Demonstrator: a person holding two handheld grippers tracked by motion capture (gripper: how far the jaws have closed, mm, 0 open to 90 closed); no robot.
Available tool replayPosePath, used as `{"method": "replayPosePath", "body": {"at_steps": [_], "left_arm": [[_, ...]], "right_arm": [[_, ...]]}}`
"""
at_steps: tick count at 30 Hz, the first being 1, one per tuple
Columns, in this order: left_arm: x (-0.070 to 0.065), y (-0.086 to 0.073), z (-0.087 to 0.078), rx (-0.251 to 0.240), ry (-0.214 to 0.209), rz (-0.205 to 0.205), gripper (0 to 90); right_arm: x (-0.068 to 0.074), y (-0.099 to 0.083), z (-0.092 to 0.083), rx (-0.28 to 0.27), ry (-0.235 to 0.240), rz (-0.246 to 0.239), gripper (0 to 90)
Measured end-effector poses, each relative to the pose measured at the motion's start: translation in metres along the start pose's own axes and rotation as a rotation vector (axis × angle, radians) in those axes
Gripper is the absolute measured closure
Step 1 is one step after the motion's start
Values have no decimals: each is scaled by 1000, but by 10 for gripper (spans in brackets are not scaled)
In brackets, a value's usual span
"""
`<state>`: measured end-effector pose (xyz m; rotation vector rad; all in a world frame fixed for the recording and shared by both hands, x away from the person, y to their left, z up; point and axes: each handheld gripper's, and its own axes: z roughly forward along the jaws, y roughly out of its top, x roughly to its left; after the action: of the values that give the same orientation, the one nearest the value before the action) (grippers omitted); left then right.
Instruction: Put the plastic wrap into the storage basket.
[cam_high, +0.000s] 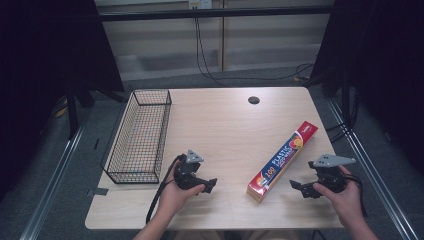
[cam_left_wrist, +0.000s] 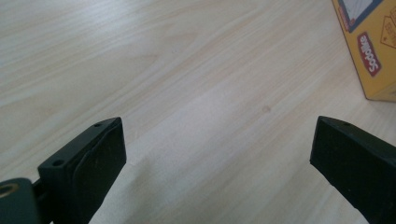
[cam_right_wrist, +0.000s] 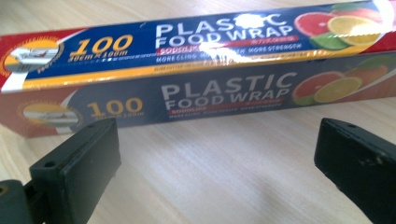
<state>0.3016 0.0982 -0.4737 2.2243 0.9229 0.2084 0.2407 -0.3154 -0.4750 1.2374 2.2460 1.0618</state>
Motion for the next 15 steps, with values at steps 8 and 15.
{"method": "replayPosePath", "body": {"at_steps": [8, 15], "left_arm": [[1, 1, -4, -10, -7, -9, 34], [2, 0, -10, -6, 4, 8, 36]], "right_arm": [[3, 11, 4, 40, -38, 32, 0], [1, 25, 7, 40, -79, 137, 0]]}}
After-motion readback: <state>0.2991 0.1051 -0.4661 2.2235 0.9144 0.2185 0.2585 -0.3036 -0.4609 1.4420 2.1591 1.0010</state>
